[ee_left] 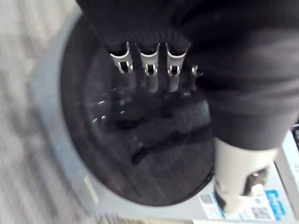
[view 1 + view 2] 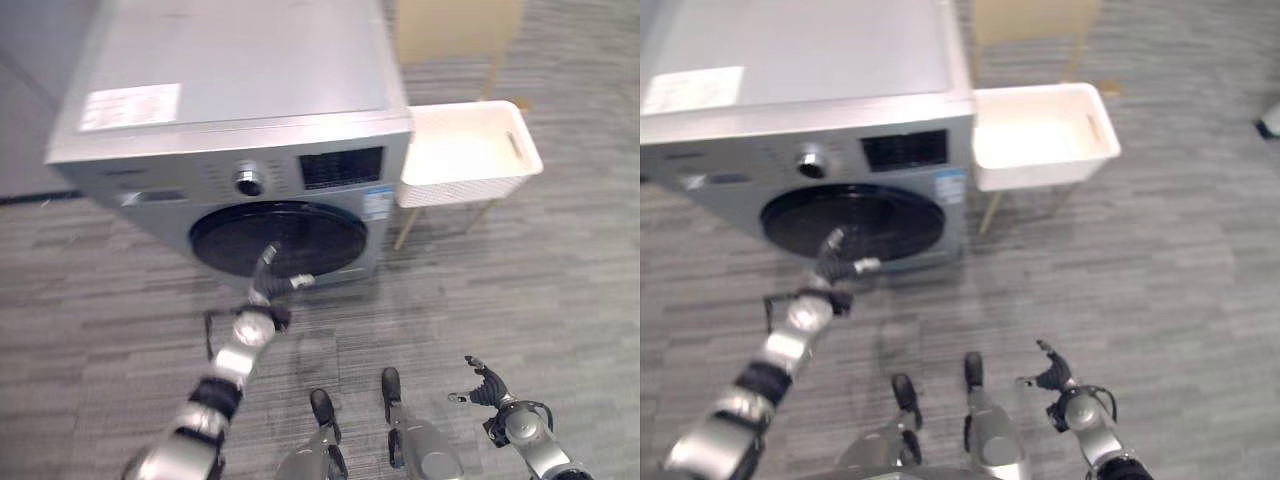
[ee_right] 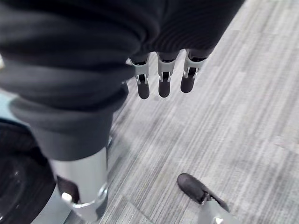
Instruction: Grab the laundry basket,head to the washer,open it,put in the laundry and shut it.
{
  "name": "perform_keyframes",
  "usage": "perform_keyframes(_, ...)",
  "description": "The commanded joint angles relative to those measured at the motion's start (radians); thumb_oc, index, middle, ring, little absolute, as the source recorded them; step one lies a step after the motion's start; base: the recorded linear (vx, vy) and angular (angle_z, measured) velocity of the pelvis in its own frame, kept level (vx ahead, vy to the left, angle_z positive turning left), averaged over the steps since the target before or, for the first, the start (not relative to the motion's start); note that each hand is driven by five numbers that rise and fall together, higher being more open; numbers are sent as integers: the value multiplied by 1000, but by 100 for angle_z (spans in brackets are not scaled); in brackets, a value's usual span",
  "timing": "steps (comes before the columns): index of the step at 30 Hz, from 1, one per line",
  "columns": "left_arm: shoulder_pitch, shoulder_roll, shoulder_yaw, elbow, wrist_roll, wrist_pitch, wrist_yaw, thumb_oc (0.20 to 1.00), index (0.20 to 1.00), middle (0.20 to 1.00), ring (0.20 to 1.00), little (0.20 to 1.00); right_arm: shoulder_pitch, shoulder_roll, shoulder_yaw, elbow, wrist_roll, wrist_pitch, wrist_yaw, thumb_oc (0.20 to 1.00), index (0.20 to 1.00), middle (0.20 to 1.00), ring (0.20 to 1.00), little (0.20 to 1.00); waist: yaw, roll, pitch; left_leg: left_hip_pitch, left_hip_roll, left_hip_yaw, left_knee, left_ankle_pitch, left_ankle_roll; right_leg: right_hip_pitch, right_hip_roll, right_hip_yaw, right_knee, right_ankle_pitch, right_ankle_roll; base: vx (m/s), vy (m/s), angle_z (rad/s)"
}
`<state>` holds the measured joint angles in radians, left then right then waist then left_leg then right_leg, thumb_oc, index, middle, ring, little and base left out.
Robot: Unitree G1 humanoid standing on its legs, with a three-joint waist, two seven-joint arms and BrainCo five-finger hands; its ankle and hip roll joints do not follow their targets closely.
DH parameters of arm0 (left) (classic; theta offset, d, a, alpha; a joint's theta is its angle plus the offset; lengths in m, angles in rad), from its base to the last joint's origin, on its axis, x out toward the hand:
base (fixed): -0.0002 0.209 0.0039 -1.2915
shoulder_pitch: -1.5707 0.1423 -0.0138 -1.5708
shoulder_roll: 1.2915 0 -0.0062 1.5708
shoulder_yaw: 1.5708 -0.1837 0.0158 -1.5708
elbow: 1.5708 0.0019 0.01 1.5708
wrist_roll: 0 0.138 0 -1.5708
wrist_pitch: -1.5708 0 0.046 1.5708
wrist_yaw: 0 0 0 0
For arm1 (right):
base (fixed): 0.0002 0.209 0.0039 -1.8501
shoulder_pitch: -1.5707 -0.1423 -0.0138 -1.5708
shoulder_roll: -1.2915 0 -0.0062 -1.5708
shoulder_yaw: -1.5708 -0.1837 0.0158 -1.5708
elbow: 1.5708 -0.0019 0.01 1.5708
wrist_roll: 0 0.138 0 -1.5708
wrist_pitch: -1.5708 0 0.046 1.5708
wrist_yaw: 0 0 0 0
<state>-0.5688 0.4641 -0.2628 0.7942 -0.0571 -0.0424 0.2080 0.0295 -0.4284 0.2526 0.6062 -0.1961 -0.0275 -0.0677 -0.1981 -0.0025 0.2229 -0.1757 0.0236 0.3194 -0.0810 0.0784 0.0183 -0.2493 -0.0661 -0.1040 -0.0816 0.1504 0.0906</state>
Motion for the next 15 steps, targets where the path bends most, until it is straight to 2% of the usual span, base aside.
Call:
perform_keyframes(1,4,94,27,60,74,-12,66,1000,1000,1000,1000,1000,4,-75,-16,-25,-11,-23,-21,1000,1000,1000,1000,1000,26,-27,-11,-19,37,-45,-6,-29,-70,-29,-39,4,70,-99,83,-74,-64,-57)
perform_keyframes(2,-28,123,16,92,83,-11,60,1000,1000,1000,1000,1000,13,-81,-20,-21,-2,-26,-22,1000,1000,1000,1000,1000,22,-26,-10,-29,41,-46,-6,-23,-75,-37,-38,1,70,-97,82,-50,-51,-22)
perform_keyframes(7,31,102,25,31,84,-22,52,1000,1000,1000,1000,1000,21,-77,-30,4,15,-29,-24,1000,1000,1000,1000,1000,27,-23,-12,-19,43,-52,-6,-21,-79,-21,-39,-7,67,-101,79,-5,-43,5)
perform_keyframes(11,266,6,84,-109,52,-32,26,1000,1000,1000,1000,1000,5,-50,-57,23,18,-20,-29,1000,1000,1000,1000,1000,52,-13,-33,28,40,-65,-6,-26,-79,39,-39,-19,63,-116,71,45,-42,15)
perform_keyframes(15,487,-50,154,-178,-1,-45,-40,1000,1000,1000,1000,1000,-8,-33,-98,16,13,-12,-25,1000,1000,1000,1000,1000,79,-5,-52,78,35,-73,-6,-35,-78,102,-37,-26,49,-126,66,50,-36,12)
